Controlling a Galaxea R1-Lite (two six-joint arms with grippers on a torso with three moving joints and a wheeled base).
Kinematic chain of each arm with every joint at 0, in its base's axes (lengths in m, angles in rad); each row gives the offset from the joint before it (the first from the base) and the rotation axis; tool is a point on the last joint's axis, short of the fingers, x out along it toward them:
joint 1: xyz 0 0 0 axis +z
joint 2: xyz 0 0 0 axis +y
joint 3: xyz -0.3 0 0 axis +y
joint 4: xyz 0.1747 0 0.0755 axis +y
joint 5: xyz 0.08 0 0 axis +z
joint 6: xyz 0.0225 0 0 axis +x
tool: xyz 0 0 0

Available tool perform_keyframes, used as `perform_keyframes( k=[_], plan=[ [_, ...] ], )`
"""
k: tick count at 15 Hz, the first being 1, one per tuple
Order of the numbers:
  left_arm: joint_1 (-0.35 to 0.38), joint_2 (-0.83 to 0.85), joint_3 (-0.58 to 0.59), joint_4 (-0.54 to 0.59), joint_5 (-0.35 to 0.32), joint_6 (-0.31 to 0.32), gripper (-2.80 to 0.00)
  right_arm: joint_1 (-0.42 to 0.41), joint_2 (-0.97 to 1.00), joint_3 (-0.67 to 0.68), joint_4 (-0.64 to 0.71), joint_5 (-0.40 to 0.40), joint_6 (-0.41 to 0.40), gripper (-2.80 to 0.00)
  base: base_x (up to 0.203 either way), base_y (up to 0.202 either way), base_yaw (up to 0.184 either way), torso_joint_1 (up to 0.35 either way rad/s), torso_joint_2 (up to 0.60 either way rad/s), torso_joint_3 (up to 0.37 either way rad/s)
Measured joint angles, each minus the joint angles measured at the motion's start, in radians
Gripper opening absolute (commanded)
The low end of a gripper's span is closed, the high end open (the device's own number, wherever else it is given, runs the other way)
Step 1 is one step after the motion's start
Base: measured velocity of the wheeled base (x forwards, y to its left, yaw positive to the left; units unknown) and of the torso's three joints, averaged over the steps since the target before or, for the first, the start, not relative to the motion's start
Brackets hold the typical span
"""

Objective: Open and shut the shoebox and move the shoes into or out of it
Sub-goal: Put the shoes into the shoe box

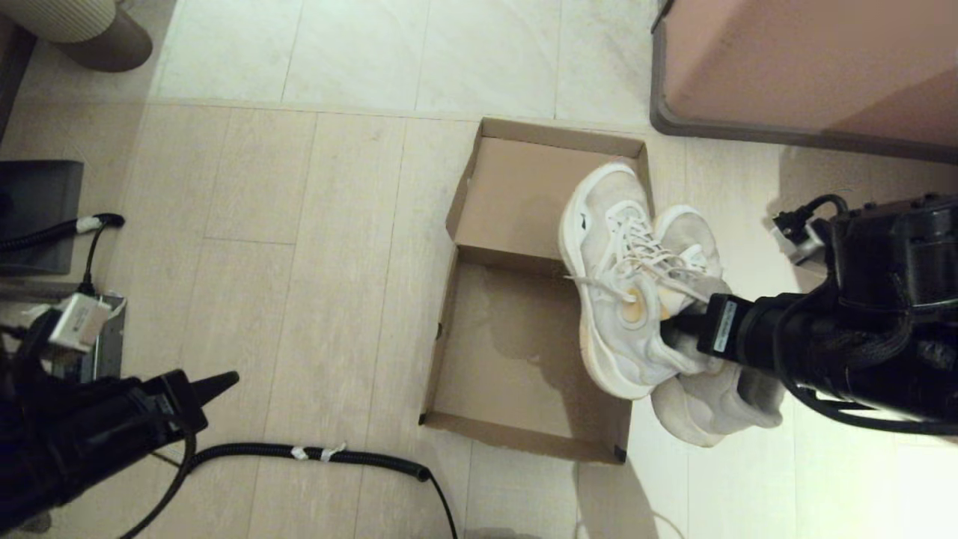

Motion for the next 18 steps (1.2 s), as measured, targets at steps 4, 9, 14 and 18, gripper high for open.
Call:
perform_keyframes(
  k=[4, 9, 14, 18],
  plan=[
    [-0.042, 0.131, -0.104, -0.062, 0.105, 0.004, -2.8, 0.107, 0.087, 0.013, -0.012, -0.009, 0.043, -2.8, 0.0, 0.0, 0.0, 0.0, 0.0, 0.0],
    [-0.088, 0.219, -0.142, -0.068, 0.15, 0.002, -2.8, 0.13, 0.263, 0.023, -0.144, -0.01, 0.046, -2.8, 0.0, 0.0, 0.0, 0.0, 0.0, 0.0],
    [-0.09, 0.244, -0.138, -0.093, 0.154, 0.001, -2.8, 0.063, 0.462, 0.01, -0.404, -0.009, 0.014, -2.8, 0.0, 0.0, 0.0, 0.0, 0.0, 0.0],
    [-0.085, 0.232, -0.13, -0.094, 0.155, 0.001, -2.8, 0.033, 0.579, 0.006, -0.535, -0.006, -0.033, -2.8, 0.0, 0.0, 0.0, 0.0, 0.0, 0.0]
  ],
)
